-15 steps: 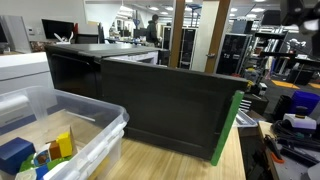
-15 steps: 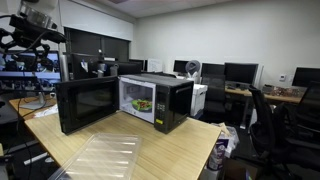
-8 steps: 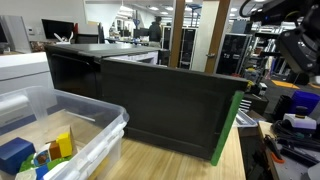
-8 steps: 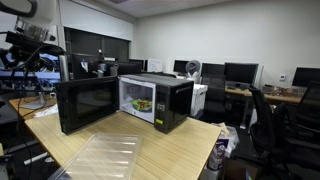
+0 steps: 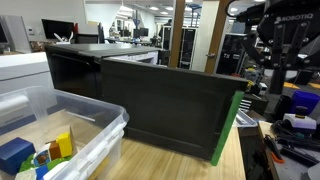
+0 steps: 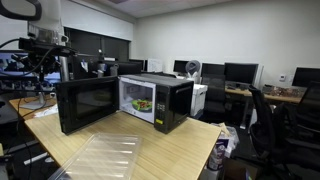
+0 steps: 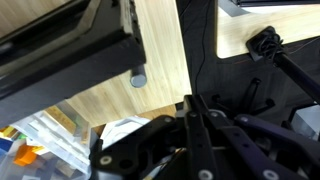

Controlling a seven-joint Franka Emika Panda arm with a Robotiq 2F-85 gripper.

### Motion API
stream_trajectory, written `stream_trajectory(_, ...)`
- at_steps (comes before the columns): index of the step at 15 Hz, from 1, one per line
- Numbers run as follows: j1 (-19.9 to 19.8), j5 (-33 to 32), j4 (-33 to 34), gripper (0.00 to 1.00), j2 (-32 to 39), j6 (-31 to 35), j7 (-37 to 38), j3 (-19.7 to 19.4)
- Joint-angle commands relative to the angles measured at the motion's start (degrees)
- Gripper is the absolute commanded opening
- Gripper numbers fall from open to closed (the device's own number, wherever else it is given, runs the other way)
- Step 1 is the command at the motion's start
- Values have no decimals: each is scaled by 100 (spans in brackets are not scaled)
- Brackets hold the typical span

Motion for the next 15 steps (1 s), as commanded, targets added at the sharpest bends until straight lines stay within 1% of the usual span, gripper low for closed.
stream_trajectory(1,-238,-487,4,4,171,301,182,-54)
stream_trajectory(2,-326,-646,4,4,216,357,233,-77)
stream_trajectory(3,-525,-926,5,3,298,565,317,-119)
stream_trajectory(7,-776,-1317,9,3,600,1050,558,-350)
stream_trajectory(11,-940,-1433,36,3,679,1322,782,-524)
stream_trajectory(12,-931,-1369,37,3,653,1353,795,-616)
stream_trajectory(15,-1021,-1426,36,3,711,1695,963,-706)
